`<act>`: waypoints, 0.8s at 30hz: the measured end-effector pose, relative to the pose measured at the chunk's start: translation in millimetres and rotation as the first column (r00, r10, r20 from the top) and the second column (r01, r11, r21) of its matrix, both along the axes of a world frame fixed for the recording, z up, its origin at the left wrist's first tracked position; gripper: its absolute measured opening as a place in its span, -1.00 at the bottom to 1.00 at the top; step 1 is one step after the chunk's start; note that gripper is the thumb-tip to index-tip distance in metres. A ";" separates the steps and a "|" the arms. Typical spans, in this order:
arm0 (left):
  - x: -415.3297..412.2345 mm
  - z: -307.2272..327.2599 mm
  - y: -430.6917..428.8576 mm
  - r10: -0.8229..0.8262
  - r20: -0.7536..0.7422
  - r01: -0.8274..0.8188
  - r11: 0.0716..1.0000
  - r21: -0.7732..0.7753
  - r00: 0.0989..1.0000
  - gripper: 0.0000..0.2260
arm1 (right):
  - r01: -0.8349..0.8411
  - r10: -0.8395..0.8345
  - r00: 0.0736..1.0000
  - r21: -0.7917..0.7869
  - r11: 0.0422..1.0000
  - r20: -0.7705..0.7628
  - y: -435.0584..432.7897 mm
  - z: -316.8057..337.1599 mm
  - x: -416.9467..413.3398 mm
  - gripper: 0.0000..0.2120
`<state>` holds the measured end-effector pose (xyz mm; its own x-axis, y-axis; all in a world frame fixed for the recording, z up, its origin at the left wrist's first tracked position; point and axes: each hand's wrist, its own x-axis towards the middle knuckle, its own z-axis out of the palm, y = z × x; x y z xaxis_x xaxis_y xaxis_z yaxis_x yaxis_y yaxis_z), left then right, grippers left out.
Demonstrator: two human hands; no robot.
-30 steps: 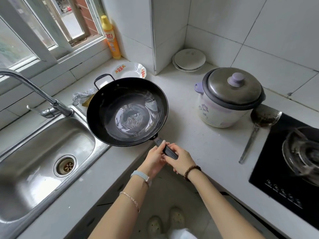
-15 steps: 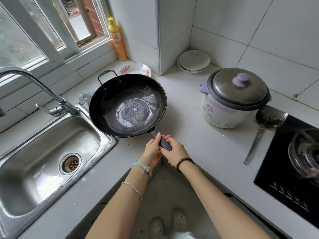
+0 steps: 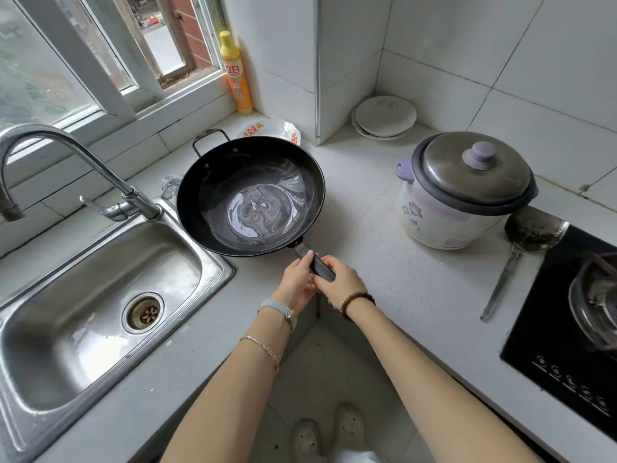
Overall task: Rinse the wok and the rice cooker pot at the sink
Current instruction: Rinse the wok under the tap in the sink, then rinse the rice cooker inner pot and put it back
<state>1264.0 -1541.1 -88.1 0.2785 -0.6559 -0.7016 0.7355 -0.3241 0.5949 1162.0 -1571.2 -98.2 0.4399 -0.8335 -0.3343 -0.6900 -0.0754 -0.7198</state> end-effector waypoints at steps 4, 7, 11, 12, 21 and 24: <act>1.1 -0.8 0.5 -0.022 0.064 0.020 0.999 0.035 0.998 -0.88 | 0.004 -0.004 0.999 -0.023 1.000 -0.032 -1.7 3.2 4.3 -0.77; 0.8 4.5 3.3 -0.033 0.074 0.031 0.999 0.028 0.997 -0.89 | 0.003 -0.002 0.999 0.011 1.000 -0.038 -3.0 5.1 8.2 -0.76; 0.6 7.4 10.5 -0.069 0.107 0.069 0.998 0.008 0.992 -0.89 | -0.012 0.014 0.998 0.046 0.999 -0.056 -4.5 9.1 3.5 -0.68; 1.0 7.6 12.4 -0.081 0.113 0.081 0.997 0.008 0.990 -0.86 | -0.009 0.012 0.998 0.059 0.998 -0.053 -5.1 10.9 -0.2 -0.64; -4.1 11.0 33.5 -0.134 0.206 0.141 0.990 -0.020 0.969 -0.87 | 0.078 -0.102 0.986 0.175 0.981 0.134 12.4 23.9 -42.8 -0.68; -4.0 19.3 43.3 -0.170 0.446 0.165 0.985 0.050 0.879 -0.70 | 0.163 -0.191 0.961 0.149 0.975 0.201 19.3 31.6 -58.6 -0.72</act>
